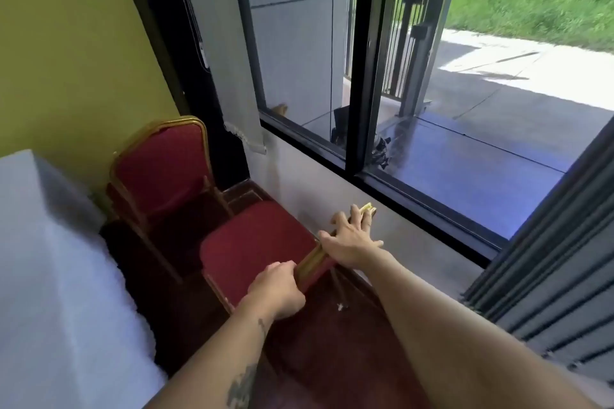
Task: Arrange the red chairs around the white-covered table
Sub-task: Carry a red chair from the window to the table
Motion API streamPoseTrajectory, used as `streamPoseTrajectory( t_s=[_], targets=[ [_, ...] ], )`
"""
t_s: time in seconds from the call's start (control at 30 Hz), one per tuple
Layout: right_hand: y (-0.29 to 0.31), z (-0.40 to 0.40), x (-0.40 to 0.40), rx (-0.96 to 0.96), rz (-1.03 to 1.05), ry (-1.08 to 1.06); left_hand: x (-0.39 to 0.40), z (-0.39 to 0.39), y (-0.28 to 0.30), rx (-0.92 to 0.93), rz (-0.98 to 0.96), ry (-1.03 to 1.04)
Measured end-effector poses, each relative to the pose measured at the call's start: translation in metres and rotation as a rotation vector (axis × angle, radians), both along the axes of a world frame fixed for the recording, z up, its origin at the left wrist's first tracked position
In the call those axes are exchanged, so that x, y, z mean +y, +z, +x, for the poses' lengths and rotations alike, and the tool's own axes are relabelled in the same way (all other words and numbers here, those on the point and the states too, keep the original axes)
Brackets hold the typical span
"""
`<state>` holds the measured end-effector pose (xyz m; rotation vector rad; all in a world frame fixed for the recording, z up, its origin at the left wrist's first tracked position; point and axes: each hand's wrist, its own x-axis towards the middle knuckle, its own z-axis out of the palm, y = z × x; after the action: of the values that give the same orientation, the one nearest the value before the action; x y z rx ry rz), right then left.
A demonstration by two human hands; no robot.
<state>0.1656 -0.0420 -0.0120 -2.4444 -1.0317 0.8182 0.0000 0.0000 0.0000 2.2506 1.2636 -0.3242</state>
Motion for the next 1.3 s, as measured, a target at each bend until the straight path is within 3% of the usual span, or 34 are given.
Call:
streamPoseTrajectory(
  t_s=[0.13, 0.3, 0.47, 0.63, 0.83, 1.0, 1.17, 1.3],
  targets=[
    [0.000, -0.005, 0.007, 0.144, 0.072, -0.210, 0.005, -0.004, -0.016, 0.142, 0.108, -0.009],
    [0.004, -0.016, 0.013, 0.326, 0.128, -0.468, 0.012, -0.007, -0.025, 0.166, 0.132, -0.048],
    [-0.006, -0.012, 0.027, 0.457, 0.148, -0.611, 0.024, -0.028, -0.048, 0.064, -0.041, 0.006],
    [-0.014, -0.008, 0.030, 0.610, 0.324, -0.788, 0.028, -0.035, -0.060, -0.116, -0.180, 0.016],
    [-0.006, -0.026, 0.017, 0.655, 0.444, -0.805, 0.025, -0.044, -0.056, -0.097, -0.143, -0.008],
    [-0.052, 0.009, 0.047, 0.598, 0.430, -0.735, 0.026, -0.035, -0.048, -0.026, -0.126, 0.028],
    [-0.005, 0.003, 0.038, 0.660, 0.366, -0.650, 0.020, -0.014, -0.038, 0.028, -0.094, 0.123],
    [-0.010, 0.029, 0.044, 0.678, 0.319, -0.544, 0.010, 0.004, -0.039, 0.051, -0.111, 0.200]
  ],
)
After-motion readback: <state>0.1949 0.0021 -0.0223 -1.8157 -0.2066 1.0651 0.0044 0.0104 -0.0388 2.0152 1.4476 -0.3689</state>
